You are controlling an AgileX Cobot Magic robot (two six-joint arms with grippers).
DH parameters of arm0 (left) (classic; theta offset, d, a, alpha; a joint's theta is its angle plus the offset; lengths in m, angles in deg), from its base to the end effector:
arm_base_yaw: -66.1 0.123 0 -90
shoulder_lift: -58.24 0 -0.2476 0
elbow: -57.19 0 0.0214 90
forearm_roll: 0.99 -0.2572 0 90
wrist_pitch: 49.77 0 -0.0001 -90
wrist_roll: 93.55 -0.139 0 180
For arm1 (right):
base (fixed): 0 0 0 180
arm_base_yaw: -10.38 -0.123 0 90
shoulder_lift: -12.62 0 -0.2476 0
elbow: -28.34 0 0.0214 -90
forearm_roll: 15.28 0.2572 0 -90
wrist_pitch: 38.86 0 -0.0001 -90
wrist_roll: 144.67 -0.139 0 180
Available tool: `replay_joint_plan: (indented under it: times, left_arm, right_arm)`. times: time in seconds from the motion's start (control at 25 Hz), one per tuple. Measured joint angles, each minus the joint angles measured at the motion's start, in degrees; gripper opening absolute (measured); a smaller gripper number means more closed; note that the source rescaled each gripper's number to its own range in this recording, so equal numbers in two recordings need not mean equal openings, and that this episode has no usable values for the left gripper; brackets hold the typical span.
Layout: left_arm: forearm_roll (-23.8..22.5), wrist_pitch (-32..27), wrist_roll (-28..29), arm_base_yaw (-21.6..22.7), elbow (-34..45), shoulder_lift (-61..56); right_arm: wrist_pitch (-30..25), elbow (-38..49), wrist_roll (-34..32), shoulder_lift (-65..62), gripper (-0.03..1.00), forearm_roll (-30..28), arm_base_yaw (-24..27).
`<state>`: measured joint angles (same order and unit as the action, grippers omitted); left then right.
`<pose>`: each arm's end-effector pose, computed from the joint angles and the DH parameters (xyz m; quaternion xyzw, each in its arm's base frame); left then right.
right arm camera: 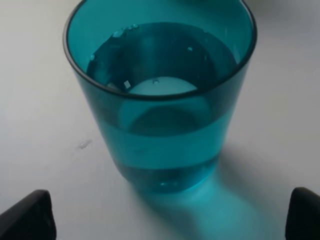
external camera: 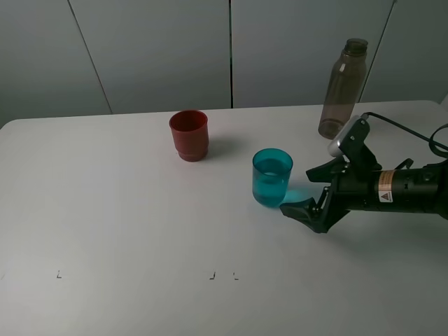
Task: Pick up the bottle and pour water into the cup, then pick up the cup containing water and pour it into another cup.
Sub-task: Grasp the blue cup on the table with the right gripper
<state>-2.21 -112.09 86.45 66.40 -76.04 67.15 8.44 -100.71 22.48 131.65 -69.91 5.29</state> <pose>0.0784 0.0030 0.2587 -0.0029 0.8571 0.0120 0.5150 0.2522 0.1060 0.0073 -0.3811 0.8073 0.2113 0.3981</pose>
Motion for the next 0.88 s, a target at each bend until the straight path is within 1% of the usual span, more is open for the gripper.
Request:
replay_joint_plan:
  times: [0.44,0.56,0.68,0.88]
  left_arm:
    - [0.0,0.0,-0.4,0.0,0.0,0.0]
    - [0.0,0.0,-0.4,0.0,0.0,0.0]
    - [0.0,0.0,-0.4,0.0,0.0,0.0]
    - [0.0,0.0,-0.4,0.0,0.0,0.0]
  right_arm:
    - [-0.4,-3.7,0.1,0.6,1.0,-0.7,-0.2]
    - [1.0,-4.1,0.4,1.9,1.0,-1.3,-0.5]
    - [2.7,-4.3,2.3,3.6,1.0,-1.8,-1.0]
    - [3.4,-5.4,3.7,5.4,1.0,-3.0,-1.8]
